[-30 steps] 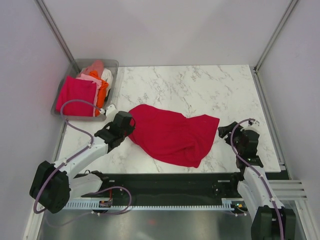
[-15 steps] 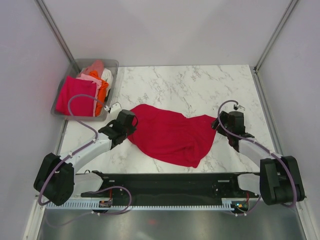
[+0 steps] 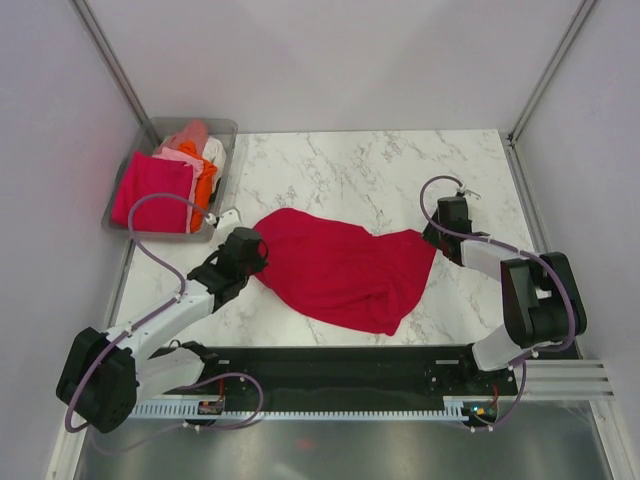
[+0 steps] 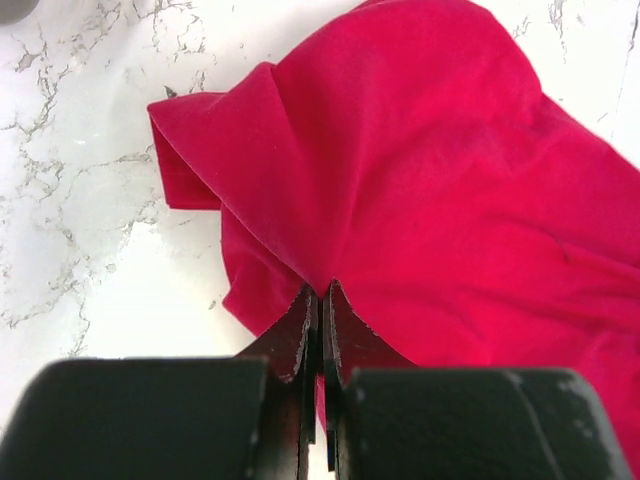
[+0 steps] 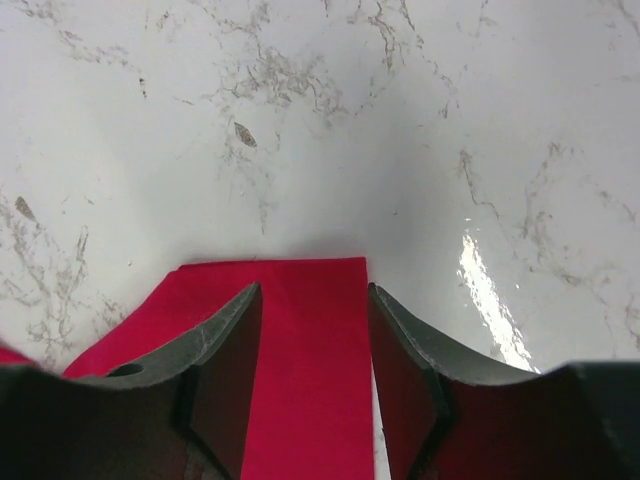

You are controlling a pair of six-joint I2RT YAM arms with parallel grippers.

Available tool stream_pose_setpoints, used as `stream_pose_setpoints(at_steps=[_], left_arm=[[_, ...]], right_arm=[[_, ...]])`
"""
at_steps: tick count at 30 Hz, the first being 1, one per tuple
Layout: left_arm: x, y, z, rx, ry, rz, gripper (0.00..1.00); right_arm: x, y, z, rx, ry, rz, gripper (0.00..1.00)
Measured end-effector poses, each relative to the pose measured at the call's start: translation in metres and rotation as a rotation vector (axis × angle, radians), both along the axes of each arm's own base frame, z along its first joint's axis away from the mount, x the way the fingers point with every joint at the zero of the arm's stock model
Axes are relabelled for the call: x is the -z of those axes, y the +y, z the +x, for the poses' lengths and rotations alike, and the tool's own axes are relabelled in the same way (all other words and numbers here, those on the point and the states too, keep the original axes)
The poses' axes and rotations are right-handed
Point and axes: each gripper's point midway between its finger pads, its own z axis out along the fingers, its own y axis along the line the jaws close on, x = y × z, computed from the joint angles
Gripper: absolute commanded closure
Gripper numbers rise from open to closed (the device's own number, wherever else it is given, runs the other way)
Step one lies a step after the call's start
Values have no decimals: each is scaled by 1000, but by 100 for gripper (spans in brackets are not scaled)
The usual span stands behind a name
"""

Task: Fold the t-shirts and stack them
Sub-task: Flatten the tshirt out

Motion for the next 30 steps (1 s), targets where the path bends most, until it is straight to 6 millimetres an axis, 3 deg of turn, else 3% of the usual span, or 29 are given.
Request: stream_pose_setpoints(at_steps=[3,10,15,18,21,22,25,30], left_arm=[[4,1,-2,19,2,15,98],[-1,-6,1,72,-26,14,98],[8,-13,-8,117,5,-17,98],[23,-23,-27,157,59,-79,85],[39,-28,-57,199,111,-144,52],[42,-28,-65,209,121,-164,1],[36,-26,-83,222,114,-214,0],[1,-20,-71,176,48,-208,0]], right_arm=[[10,0,2,8,35,-29,50],[16,-3,9,24,61,-70,100],[-1,-14,17,79,52,-111,100],[-25,-23,25,117,14,-134,100],[-56,-32,33,155,-46,-148,100],[-65,-35,36,167,-68,-148,100],[-85,-45,35,203,-112,-152,100],[-98,-59,18,254,-147,-162,100]])
